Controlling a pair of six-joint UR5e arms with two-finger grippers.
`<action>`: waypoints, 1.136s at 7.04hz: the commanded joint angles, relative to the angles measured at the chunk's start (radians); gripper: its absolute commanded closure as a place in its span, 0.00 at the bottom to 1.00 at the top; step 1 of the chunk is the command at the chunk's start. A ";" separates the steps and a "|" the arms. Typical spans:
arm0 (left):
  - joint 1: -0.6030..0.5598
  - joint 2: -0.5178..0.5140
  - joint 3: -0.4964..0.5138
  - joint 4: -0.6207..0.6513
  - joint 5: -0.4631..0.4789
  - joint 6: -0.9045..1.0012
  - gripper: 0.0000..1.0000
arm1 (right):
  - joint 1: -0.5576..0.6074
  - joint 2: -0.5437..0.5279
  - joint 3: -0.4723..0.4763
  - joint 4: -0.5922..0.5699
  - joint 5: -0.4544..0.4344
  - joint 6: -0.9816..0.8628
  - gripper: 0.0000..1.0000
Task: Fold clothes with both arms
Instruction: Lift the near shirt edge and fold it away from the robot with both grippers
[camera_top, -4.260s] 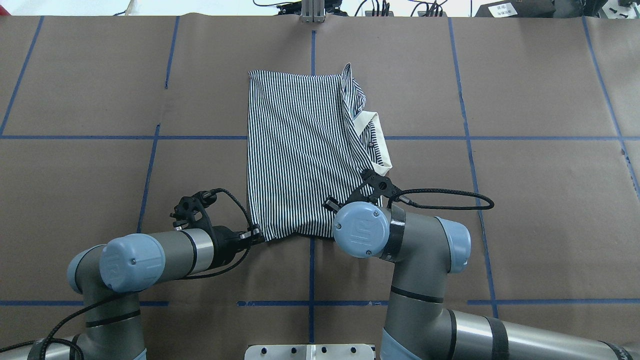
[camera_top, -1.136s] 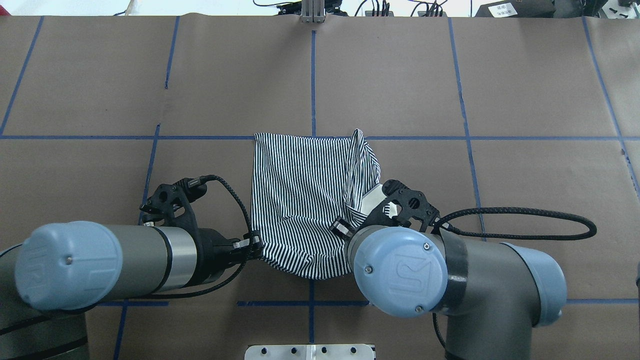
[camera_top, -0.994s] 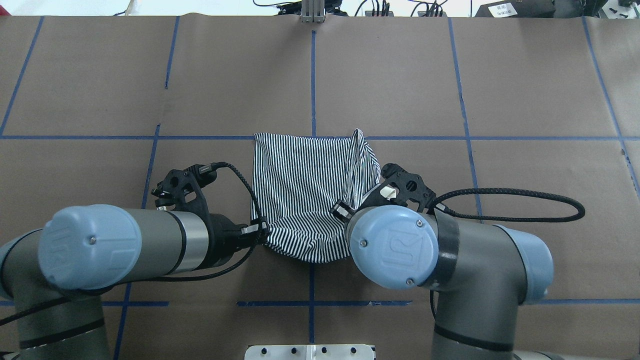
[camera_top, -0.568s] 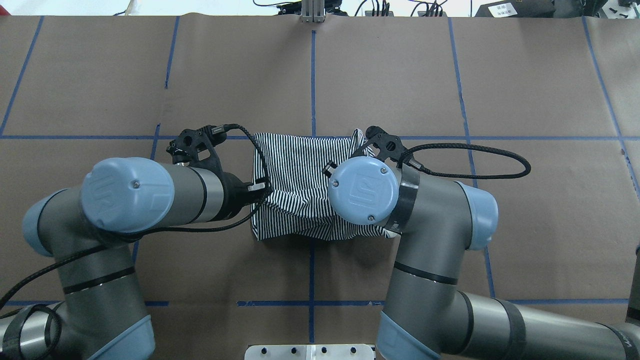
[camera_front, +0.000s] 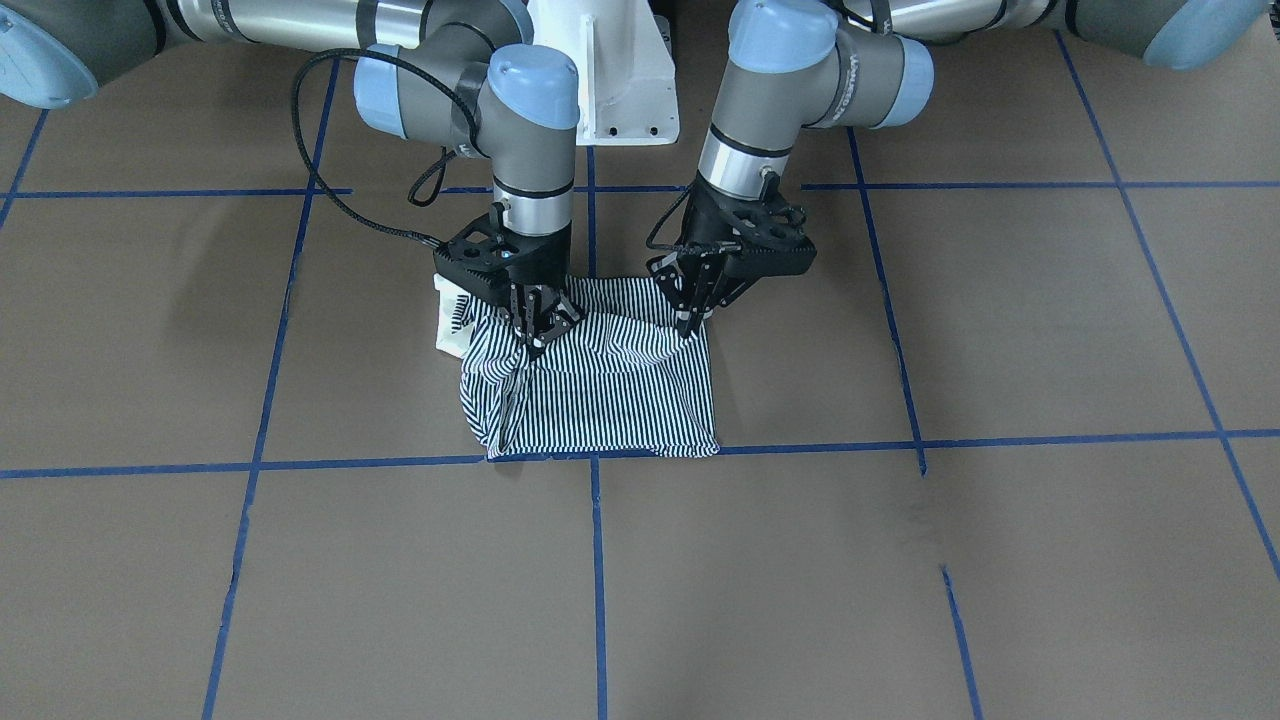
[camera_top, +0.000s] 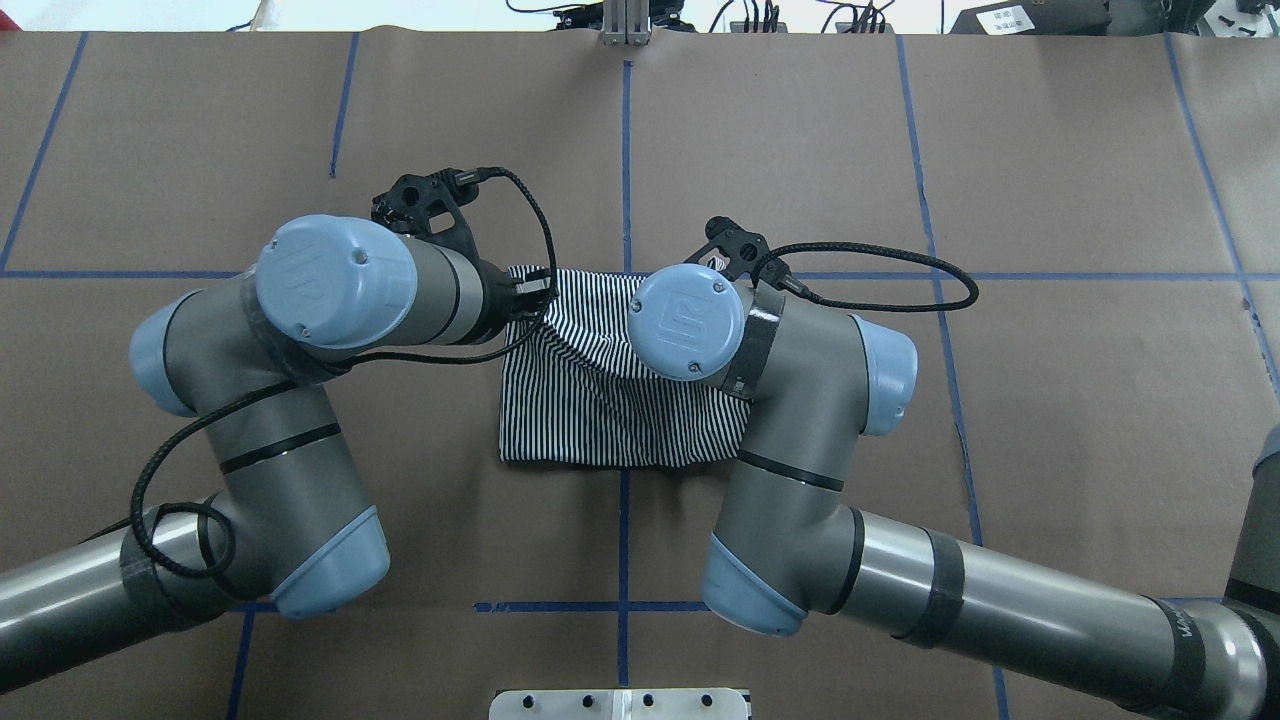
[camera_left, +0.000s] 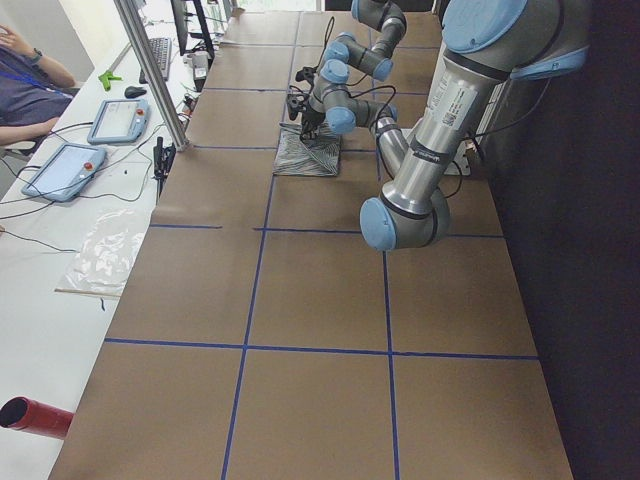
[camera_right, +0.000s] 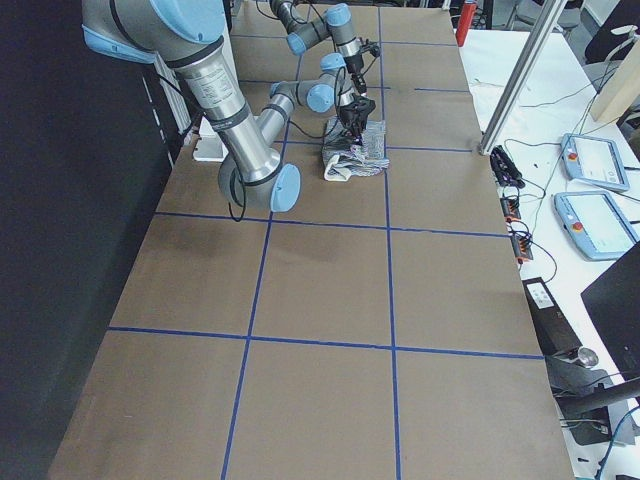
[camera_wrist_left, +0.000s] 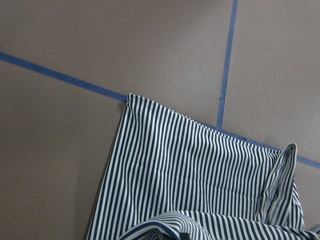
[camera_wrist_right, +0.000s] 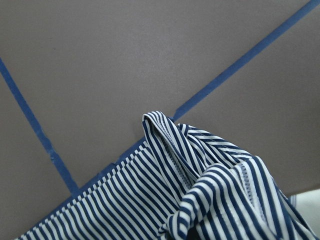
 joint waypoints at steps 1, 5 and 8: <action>-0.027 -0.058 0.184 -0.112 0.000 0.036 1.00 | 0.036 0.018 -0.111 0.082 0.010 -0.035 1.00; -0.030 -0.063 0.253 -0.153 0.000 0.082 1.00 | 0.059 0.044 -0.153 0.091 0.033 -0.088 0.75; -0.119 -0.005 0.236 -0.240 -0.183 0.380 0.00 | 0.073 0.086 -0.151 0.087 0.047 -0.220 0.00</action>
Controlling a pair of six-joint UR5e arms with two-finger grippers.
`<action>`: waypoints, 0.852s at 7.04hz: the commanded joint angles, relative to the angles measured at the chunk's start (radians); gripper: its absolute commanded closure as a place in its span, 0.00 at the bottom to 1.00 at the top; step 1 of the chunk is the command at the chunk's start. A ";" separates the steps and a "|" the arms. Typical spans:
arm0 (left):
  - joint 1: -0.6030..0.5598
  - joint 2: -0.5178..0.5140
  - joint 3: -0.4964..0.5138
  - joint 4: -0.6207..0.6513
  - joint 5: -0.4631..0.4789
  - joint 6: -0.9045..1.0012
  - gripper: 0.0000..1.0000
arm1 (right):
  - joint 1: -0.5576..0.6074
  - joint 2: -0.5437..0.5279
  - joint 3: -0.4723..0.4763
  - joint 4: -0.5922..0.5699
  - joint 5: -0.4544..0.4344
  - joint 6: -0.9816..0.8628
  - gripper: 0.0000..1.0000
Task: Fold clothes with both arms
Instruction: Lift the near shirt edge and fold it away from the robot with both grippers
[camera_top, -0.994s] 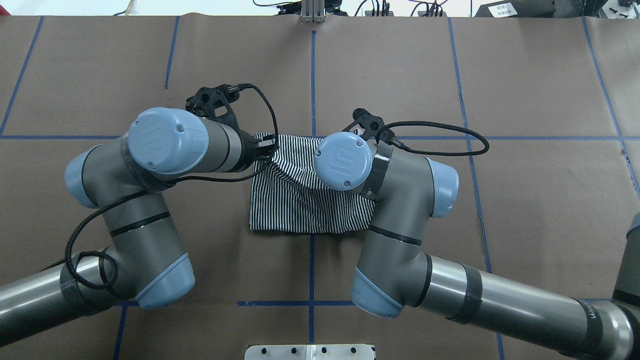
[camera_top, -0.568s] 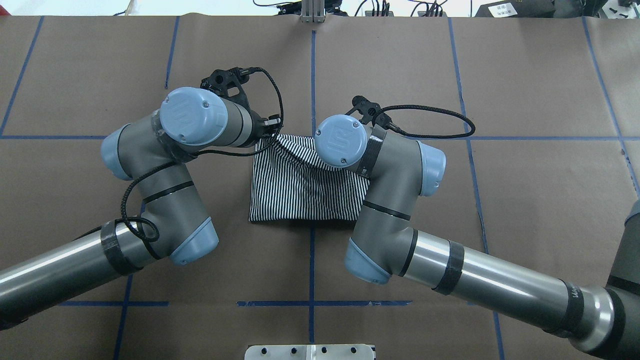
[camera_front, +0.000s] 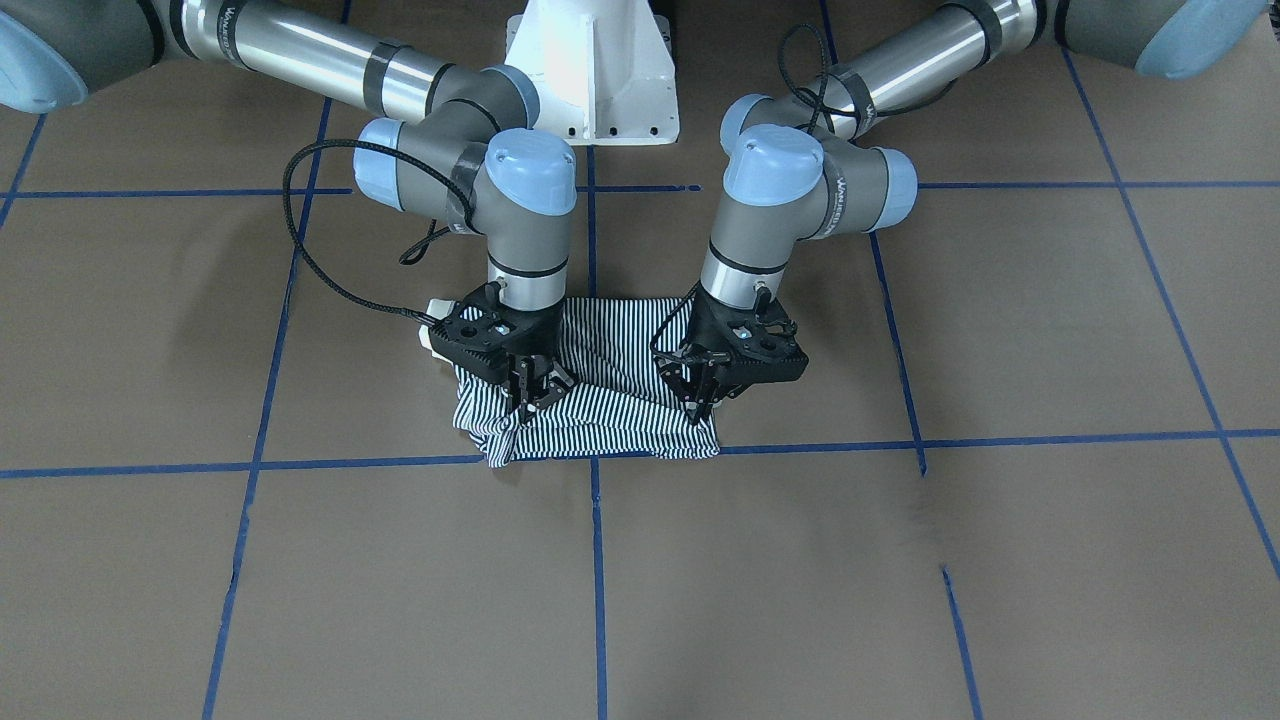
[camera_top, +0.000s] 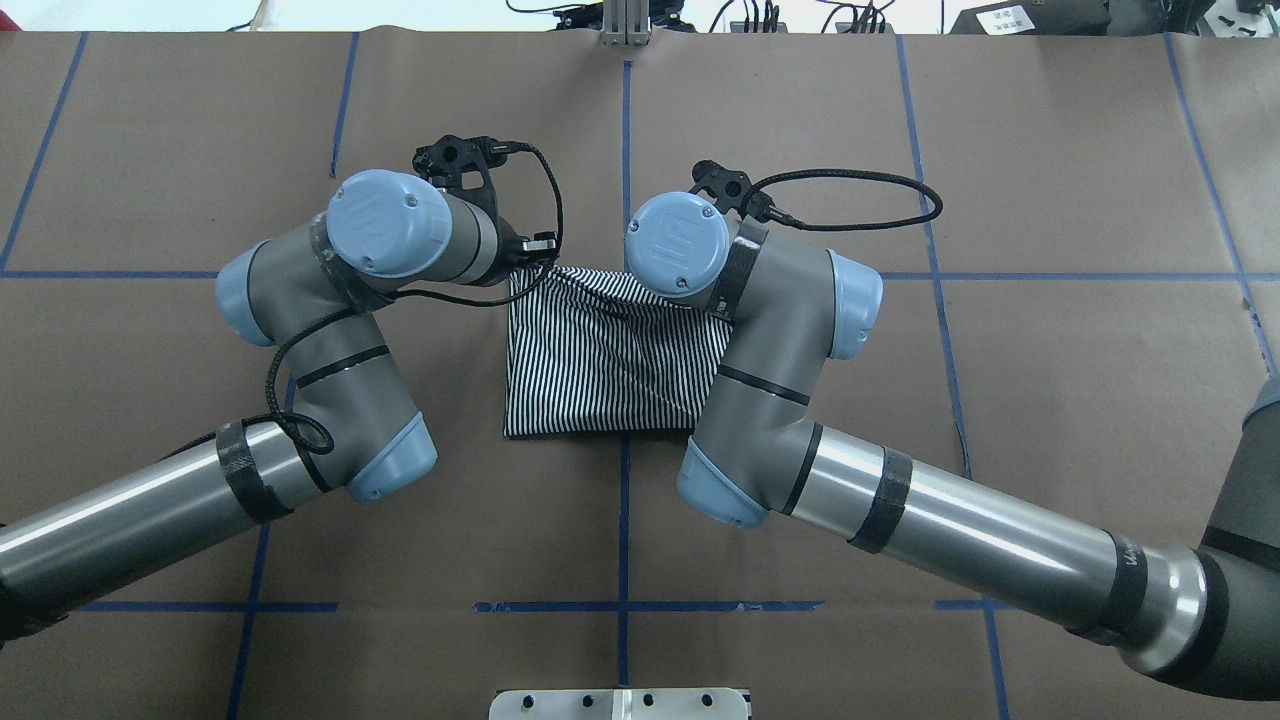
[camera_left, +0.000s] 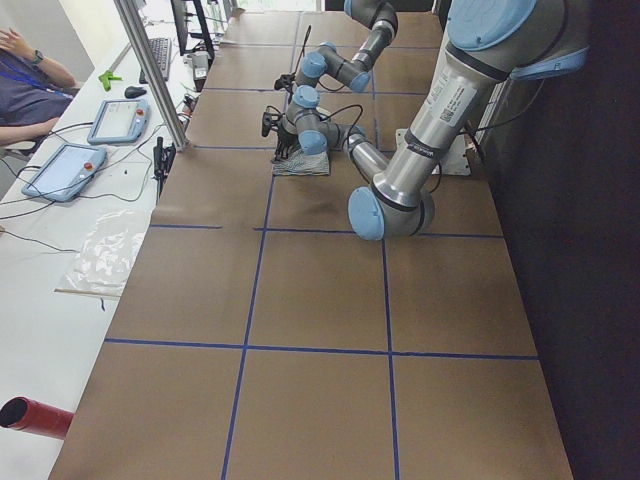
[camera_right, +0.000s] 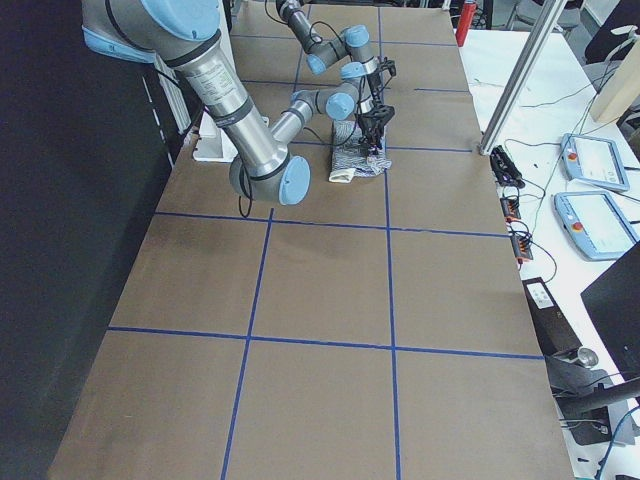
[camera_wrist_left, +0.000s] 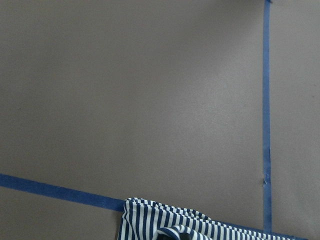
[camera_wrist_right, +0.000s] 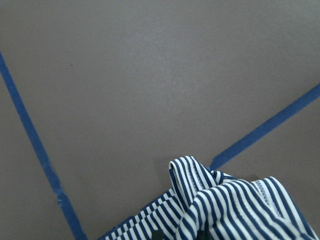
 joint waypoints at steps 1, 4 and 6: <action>-0.120 0.085 -0.009 -0.090 -0.217 0.249 0.00 | 0.005 0.031 0.011 -0.004 0.019 -0.103 0.00; -0.127 0.114 -0.009 -0.123 -0.218 0.247 0.00 | -0.073 0.029 0.030 -0.004 -0.001 -0.258 0.00; -0.127 0.114 -0.012 -0.123 -0.218 0.245 0.00 | -0.108 0.031 -0.013 -0.004 -0.062 -0.329 0.00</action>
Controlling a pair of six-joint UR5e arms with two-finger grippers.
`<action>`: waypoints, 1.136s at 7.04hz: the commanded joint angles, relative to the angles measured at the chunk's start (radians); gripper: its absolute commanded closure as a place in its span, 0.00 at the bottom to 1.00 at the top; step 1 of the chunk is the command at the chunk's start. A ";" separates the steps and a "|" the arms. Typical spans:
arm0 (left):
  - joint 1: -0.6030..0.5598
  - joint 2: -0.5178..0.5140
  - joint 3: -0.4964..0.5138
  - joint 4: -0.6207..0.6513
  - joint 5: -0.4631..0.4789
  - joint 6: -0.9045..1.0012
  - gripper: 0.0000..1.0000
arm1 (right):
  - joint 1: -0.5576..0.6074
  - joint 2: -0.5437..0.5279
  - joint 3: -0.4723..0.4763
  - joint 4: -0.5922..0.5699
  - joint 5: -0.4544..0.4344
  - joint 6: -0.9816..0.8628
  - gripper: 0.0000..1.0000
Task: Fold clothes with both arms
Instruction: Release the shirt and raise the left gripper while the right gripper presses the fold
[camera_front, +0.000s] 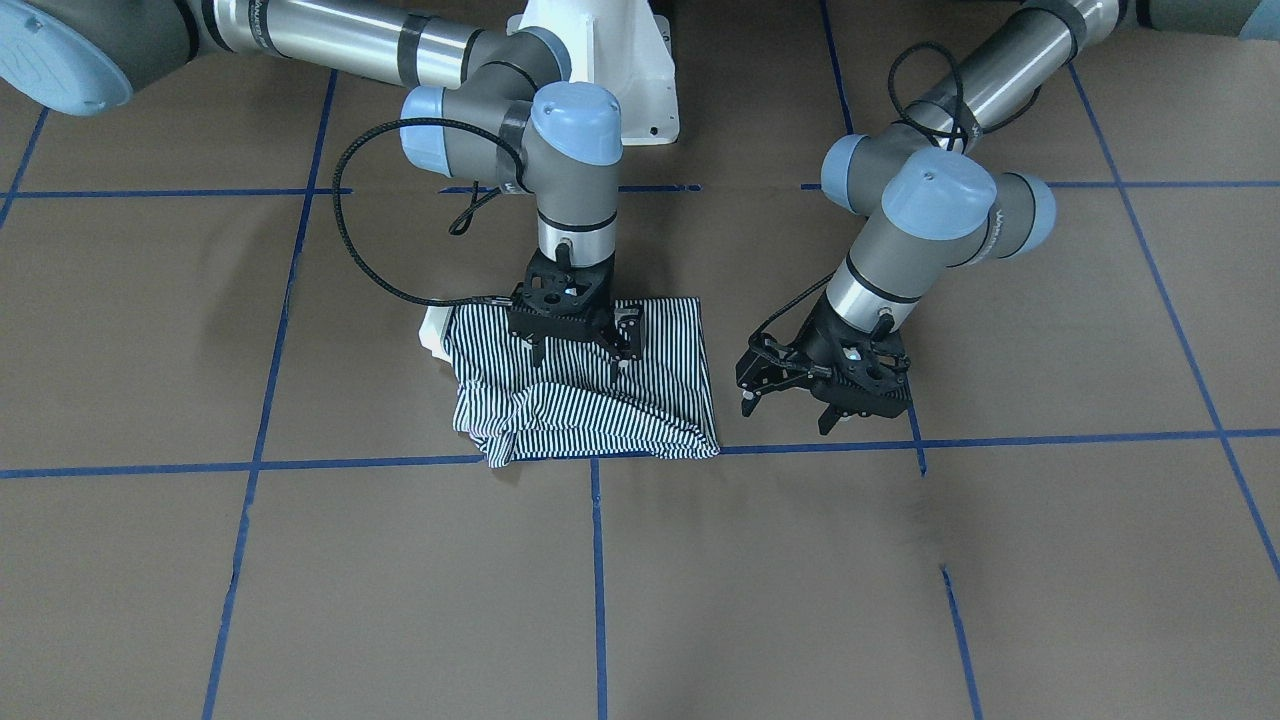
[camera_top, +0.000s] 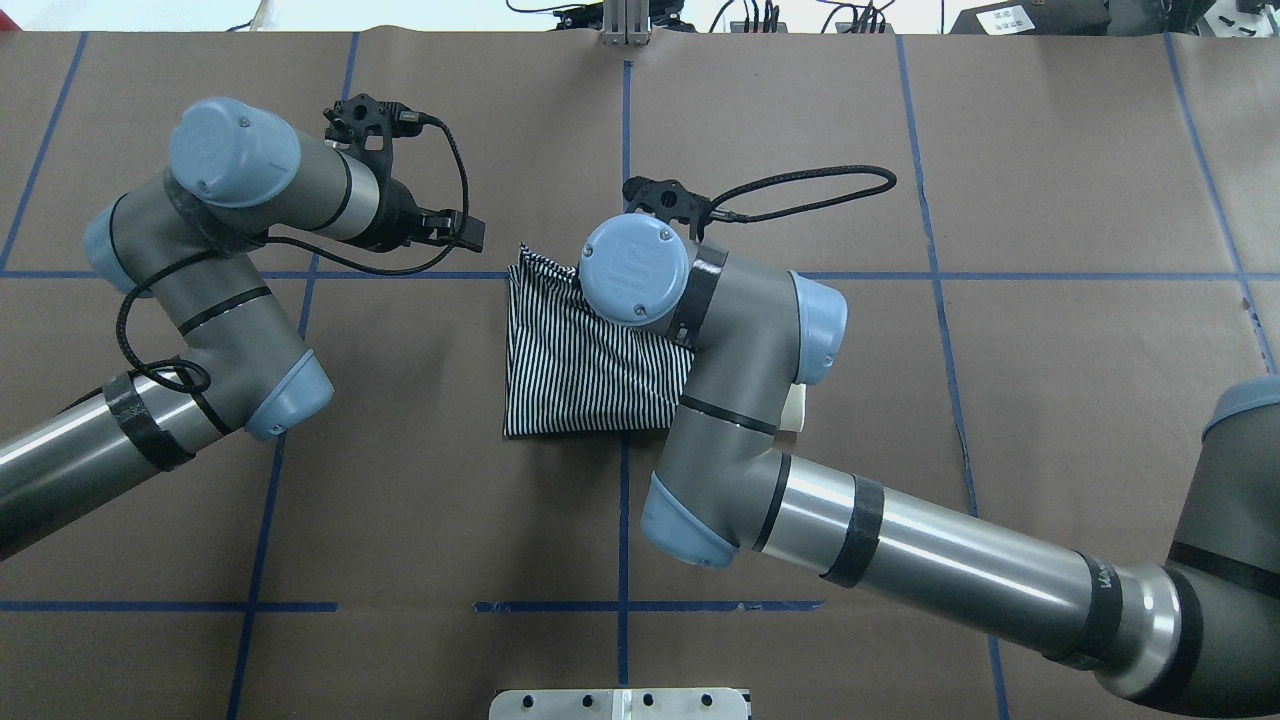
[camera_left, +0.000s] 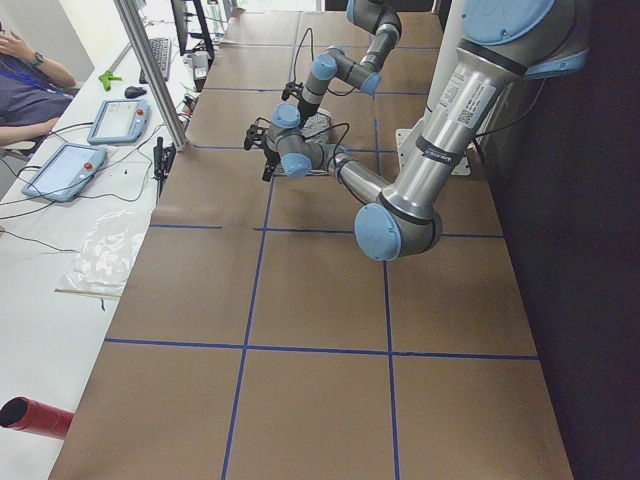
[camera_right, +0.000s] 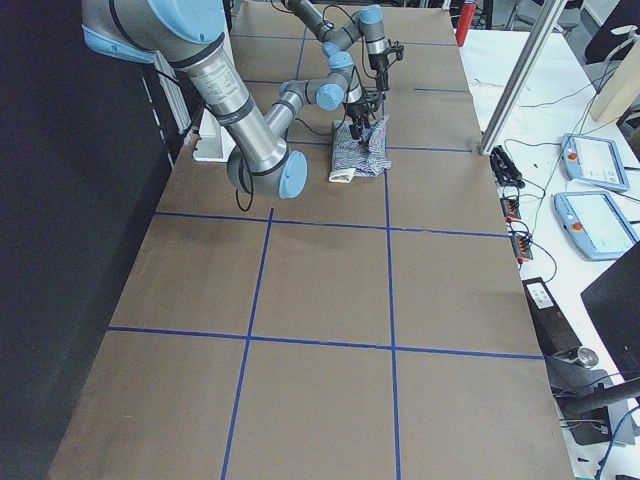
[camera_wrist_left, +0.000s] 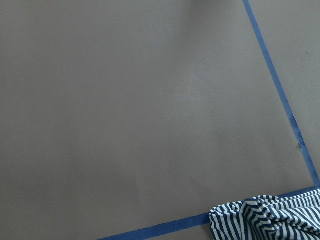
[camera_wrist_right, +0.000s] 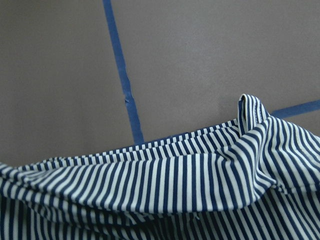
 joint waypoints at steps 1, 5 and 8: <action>-0.001 0.001 -0.005 -0.001 -0.001 -0.011 0.00 | -0.020 -0.001 -0.044 -0.001 -0.034 -0.060 0.00; -0.004 0.004 -0.040 0.007 -0.001 -0.014 0.00 | 0.075 0.108 -0.234 0.013 -0.022 -0.102 0.00; -0.004 0.005 -0.043 0.008 0.001 -0.028 0.00 | 0.217 0.156 -0.405 0.158 0.086 -0.128 0.00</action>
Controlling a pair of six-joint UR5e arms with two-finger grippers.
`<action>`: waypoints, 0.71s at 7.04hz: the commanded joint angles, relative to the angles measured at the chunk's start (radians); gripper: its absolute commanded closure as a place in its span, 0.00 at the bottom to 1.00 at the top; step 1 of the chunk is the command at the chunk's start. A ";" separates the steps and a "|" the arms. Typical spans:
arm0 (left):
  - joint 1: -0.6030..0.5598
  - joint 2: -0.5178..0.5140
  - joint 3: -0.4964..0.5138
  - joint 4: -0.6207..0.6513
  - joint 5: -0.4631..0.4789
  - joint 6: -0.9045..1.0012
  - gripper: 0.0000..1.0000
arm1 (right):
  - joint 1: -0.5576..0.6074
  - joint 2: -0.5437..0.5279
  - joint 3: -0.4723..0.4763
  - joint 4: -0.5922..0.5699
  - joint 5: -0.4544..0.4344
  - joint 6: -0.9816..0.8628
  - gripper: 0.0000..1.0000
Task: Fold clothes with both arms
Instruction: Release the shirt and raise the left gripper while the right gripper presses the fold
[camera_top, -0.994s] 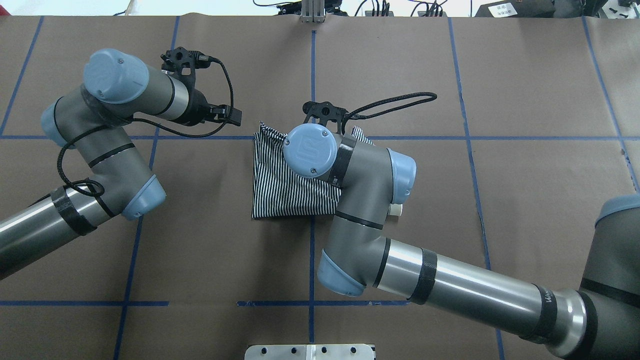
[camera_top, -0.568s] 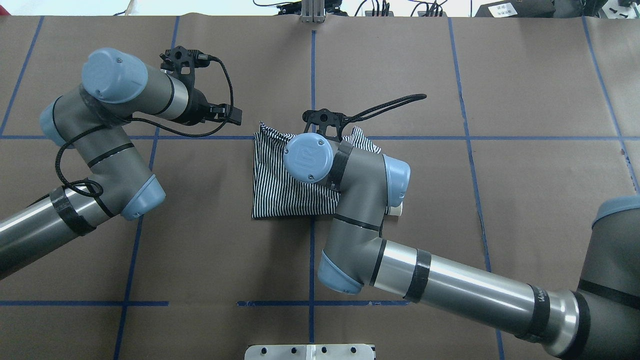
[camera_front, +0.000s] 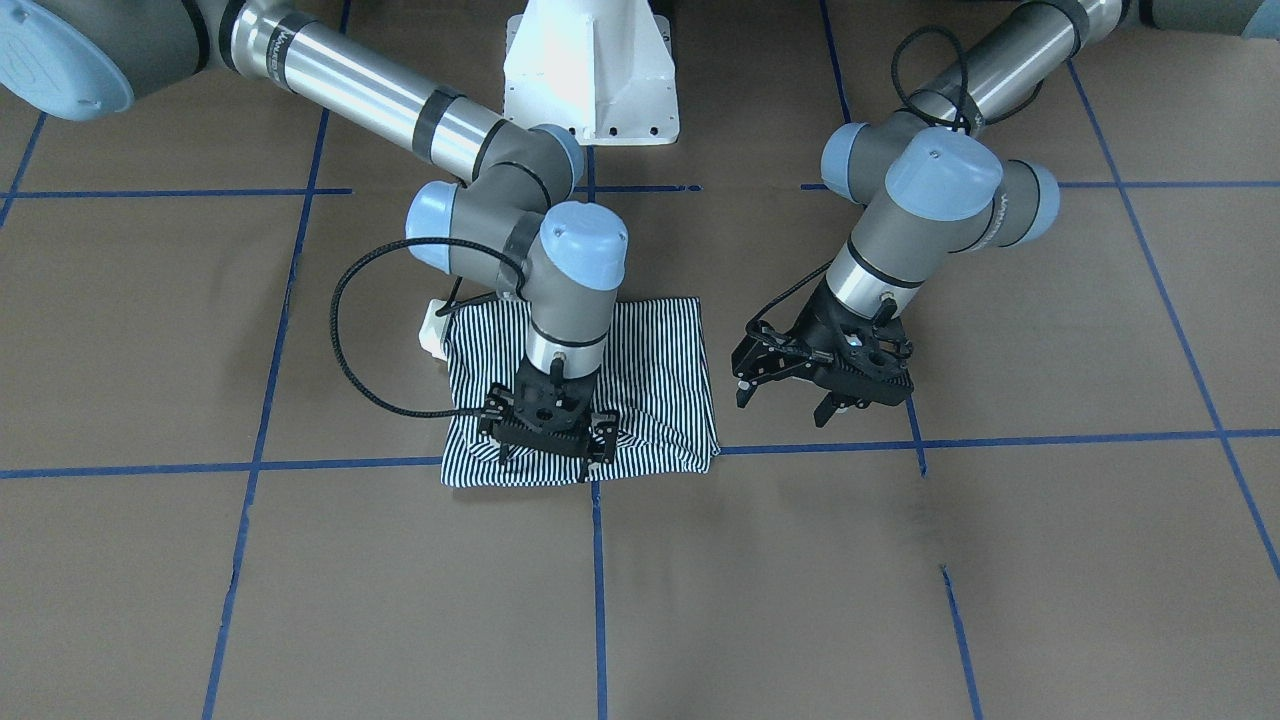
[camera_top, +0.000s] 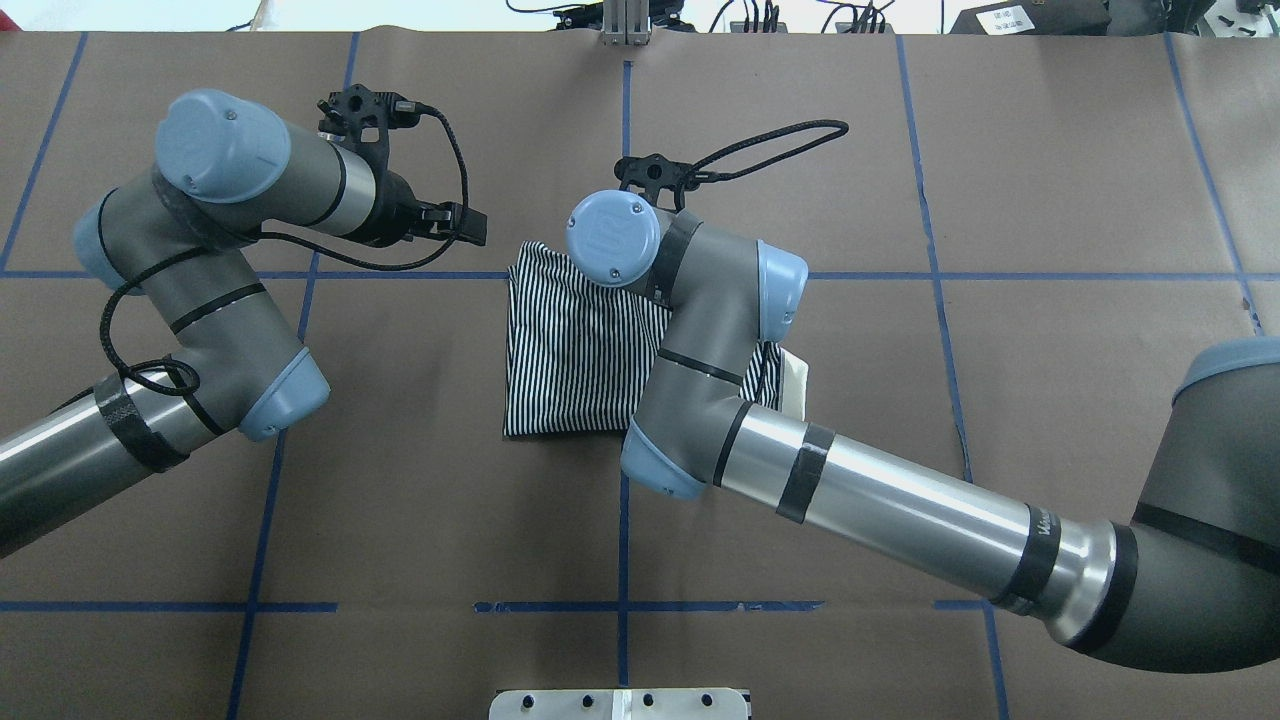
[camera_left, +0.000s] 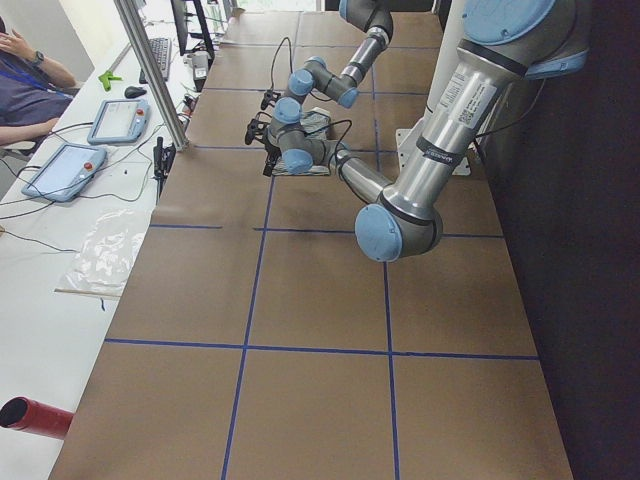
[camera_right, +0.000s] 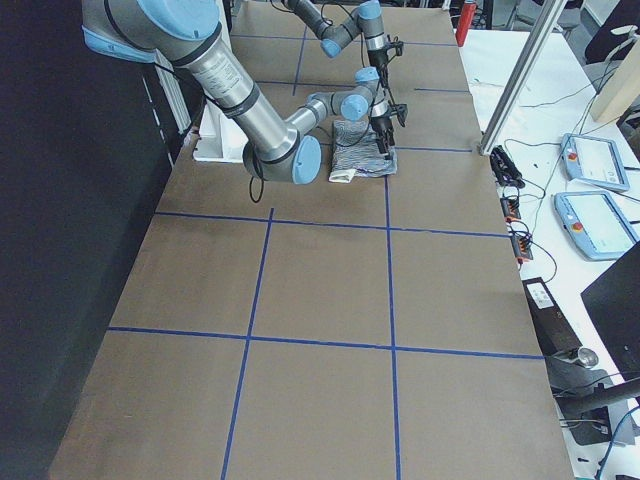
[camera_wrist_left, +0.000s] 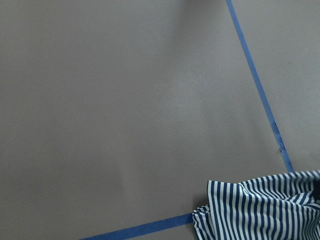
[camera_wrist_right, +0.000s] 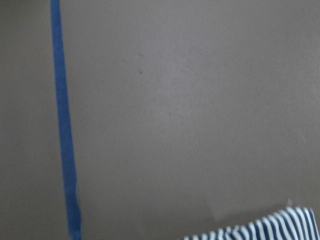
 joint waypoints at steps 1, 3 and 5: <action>0.003 0.001 -0.001 0.000 0.001 -0.012 0.00 | 0.121 0.041 -0.046 0.029 0.148 -0.054 0.00; 0.006 -0.002 -0.006 0.003 -0.002 -0.020 0.00 | 0.148 0.026 0.019 0.009 0.245 -0.090 0.00; 0.005 0.001 -0.044 0.032 -0.005 -0.014 0.00 | 0.148 -0.081 0.259 -0.138 0.280 -0.102 0.00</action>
